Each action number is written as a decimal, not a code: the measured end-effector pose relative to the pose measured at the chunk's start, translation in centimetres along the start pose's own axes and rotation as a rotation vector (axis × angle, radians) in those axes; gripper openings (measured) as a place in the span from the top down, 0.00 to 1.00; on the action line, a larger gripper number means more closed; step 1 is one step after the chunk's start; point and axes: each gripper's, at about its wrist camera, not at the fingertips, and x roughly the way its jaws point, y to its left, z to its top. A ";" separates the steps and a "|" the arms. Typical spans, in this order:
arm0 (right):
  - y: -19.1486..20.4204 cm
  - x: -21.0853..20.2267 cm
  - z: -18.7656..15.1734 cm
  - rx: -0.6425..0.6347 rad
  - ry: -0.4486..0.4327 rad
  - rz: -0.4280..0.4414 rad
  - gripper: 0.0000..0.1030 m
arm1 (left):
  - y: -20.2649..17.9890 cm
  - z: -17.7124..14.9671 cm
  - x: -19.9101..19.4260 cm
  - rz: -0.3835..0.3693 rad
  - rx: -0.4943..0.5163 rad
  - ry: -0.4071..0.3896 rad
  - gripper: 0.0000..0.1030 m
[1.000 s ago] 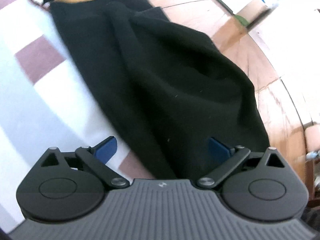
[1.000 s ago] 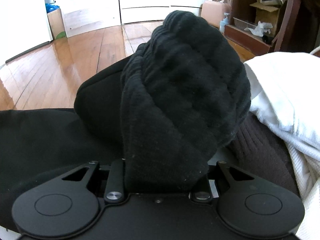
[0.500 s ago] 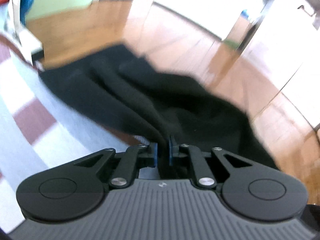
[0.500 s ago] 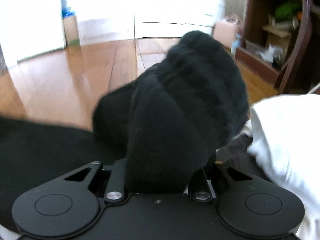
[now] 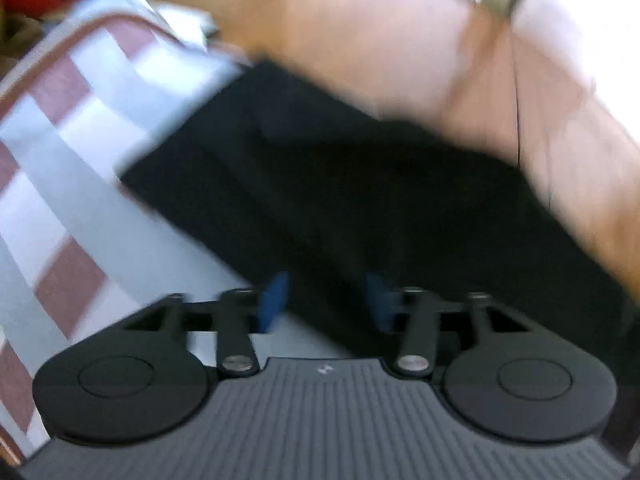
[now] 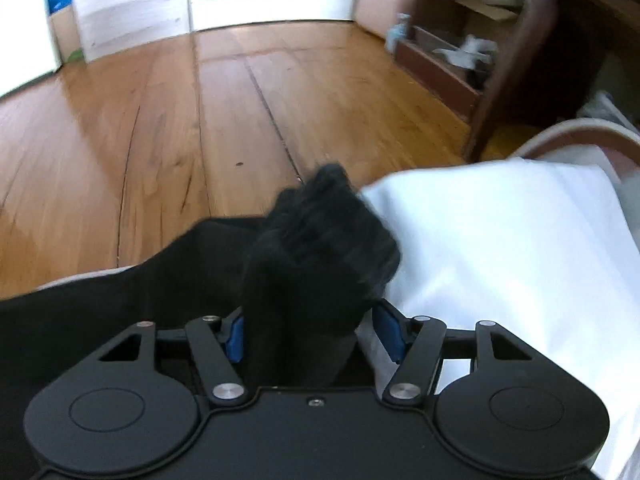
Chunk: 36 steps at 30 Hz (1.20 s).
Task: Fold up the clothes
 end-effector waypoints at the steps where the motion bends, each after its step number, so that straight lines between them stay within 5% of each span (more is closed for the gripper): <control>1: 0.3 -0.7 -0.2 0.001 -0.020 -0.014 0.35 | 0.9 0.8 -0.8 0.000 -0.026 -0.042 0.33; 5: 2.9 -4.5 -2.7 0.090 -0.142 -0.045 0.35 | 3.5 2.0 -1.4 0.069 -0.092 -0.005 0.35; 7: 5.0 -6.9 -3.6 0.062 -0.253 0.024 0.35 | 4.3 2.3 -1.5 0.015 -0.158 -0.020 0.35; 10: 11.3 -8.6 -5.4 -0.215 -0.350 0.124 0.35 | 4.4 3.1 0.5 -0.036 -0.208 -0.023 0.34; 12: 16.3 -7.9 -7.9 -0.469 -0.300 0.331 0.36 | 4.2 4.4 2.7 -0.063 -0.234 -0.007 0.33; 13: 18.8 -7.6 -9.1 -0.596 -0.272 0.434 0.45 | 4.2 5.1 3.8 -0.067 -0.259 0.007 0.33; 15: 23.2 -7.2 -12.7 -0.786 -0.249 0.561 0.52 | 4.0 5.9 5.3 -0.012 -0.298 0.033 0.33; 18: 28.1 -7.0 -17.6 -0.923 -0.210 0.682 0.52 | 2.5 5.6 5.8 0.109 -0.139 -0.026 0.33; 20: 29.9 -6.7 -19.8 -0.924 -0.162 0.770 0.51 | 2.1 5.0 6.0 0.154 -0.036 -0.060 0.32; 22: 31.0 -5.7 -21.3 -0.915 -0.101 0.830 0.51 | 2.8 4.3 5.8 0.122 -0.014 -0.064 0.29; 26: 31.8 -3.2 -22.8 -0.920 -0.021 0.792 0.49 | 5.5 4.6 7.3 0.017 -0.125 -0.011 0.31; 33: 29.7 -1.2 -20.7 -0.704 0.158 0.888 0.47 | 7.4 5.6 9.1 -0.145 -0.242 -0.034 0.35; 36: 28.2 -0.2 -20.7 -0.647 0.170 0.960 0.43 | 7.0 5.7 9.5 -0.131 -0.233 -0.033 0.40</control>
